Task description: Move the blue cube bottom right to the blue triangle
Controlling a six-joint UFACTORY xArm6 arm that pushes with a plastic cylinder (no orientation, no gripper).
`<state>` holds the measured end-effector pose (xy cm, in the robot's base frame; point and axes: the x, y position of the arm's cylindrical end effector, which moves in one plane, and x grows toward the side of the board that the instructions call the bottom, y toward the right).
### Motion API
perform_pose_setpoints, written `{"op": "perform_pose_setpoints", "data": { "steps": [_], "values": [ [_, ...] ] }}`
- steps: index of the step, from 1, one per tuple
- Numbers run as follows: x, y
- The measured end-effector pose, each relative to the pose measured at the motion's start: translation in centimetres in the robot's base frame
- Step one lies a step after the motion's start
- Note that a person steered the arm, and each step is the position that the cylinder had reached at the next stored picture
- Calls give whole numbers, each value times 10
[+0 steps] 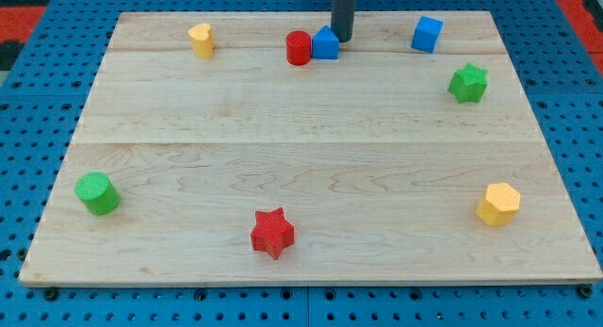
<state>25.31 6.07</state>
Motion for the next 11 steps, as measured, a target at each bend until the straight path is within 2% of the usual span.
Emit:
{"op": "perform_pose_setpoints", "data": {
  "steps": [3, 8, 9, 10, 11],
  "values": [
    [31, 35],
    [124, 52],
    [101, 56],
    [60, 86],
    [8, 84]
  ]
}}
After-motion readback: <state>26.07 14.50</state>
